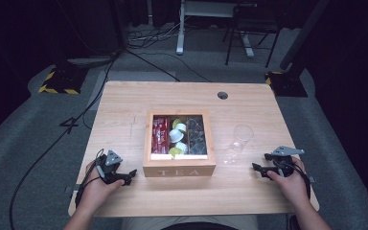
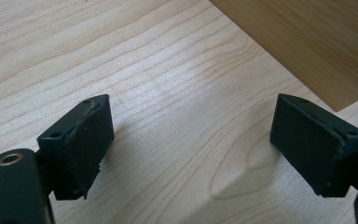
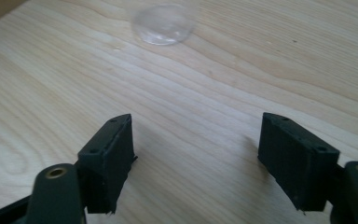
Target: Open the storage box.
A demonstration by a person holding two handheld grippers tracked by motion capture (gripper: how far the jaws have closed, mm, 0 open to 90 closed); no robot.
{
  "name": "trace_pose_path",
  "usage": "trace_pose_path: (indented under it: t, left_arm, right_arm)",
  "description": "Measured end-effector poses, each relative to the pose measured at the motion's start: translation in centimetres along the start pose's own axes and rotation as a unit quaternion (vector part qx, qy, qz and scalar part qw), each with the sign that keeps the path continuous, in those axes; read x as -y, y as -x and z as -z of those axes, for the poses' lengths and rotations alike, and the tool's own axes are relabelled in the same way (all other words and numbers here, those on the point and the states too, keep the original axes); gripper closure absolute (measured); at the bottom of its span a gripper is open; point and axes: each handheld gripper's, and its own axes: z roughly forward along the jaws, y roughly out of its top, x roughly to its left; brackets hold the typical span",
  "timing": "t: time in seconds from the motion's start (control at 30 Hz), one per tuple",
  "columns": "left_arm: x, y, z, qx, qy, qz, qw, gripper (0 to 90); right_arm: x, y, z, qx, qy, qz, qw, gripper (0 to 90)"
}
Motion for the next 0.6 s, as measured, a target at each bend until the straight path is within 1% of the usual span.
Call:
trace_pose_path:
  t: [0.07, 0.13, 0.2, 0.27, 0.37, 0.43, 0.47, 0.53, 0.6]
  left_arm:
    - [0.0, 0.0, 0.0, -0.001, 0.000, 0.001, 1.0000, 13.8]
    - [0.0, 0.0, 0.0, 0.000, 0.000, 0.000, 1.0000, 13.8]
    - [0.0, 0.0, 0.0, -0.001, 0.001, 0.002, 1.0000, 13.8]
    - [0.0, 0.0, 0.0, -0.002, 0.003, 0.007, 1.0000, 14.7]
    - [0.0, -0.1, 0.0, -0.001, 0.001, 0.001, 1.0000, 15.3]
    - [-0.1, -0.1, 0.0, 0.000, 0.001, 0.000, 1.0000, 15.6]
    - [-0.1, -0.1, 0.1, 0.001, -0.001, 0.000, 1.0000, 17.5]
    - [-0.1, -0.1, 0.2, 0.000, -0.003, 0.001, 1.0000, 19.1]
    - [-0.2, -0.2, 0.5, 0.007, -0.003, 0.011, 0.9999, 23.0]
  right_arm:
    - [-0.1, -0.2, 0.1, -0.001, 0.004, -0.002, 1.0000, 26.4]
    - [-0.3, -0.5, 0.4, -0.003, 0.011, 0.004, 0.9999, 26.7]
    - [-0.5, -0.8, 0.6, -0.007, 0.014, 0.005, 0.9999, 27.7]
    - [-0.7, -1.1, 0.9, -0.015, 0.015, 0.005, 0.9998, 30.4]
    - [-0.9, -1.4, 1.2, -0.021, 0.018, 0.002, 0.9996, 30.8]
    - [-1.1, -1.9, 1.5, -0.032, 0.022, 0.002, 0.9992, 31.4]
    - [-1.4, -2.3, 1.8, -0.040, 0.023, 0.006, 0.9989, 31.7]
    - [-1.5, -2.5, 1.8, -0.041, 0.025, 0.008, 0.9988, 31.7]
    - [-1.9, -3.0, 2.1, -0.051, 0.032, 0.013, 0.9981, 32.0]
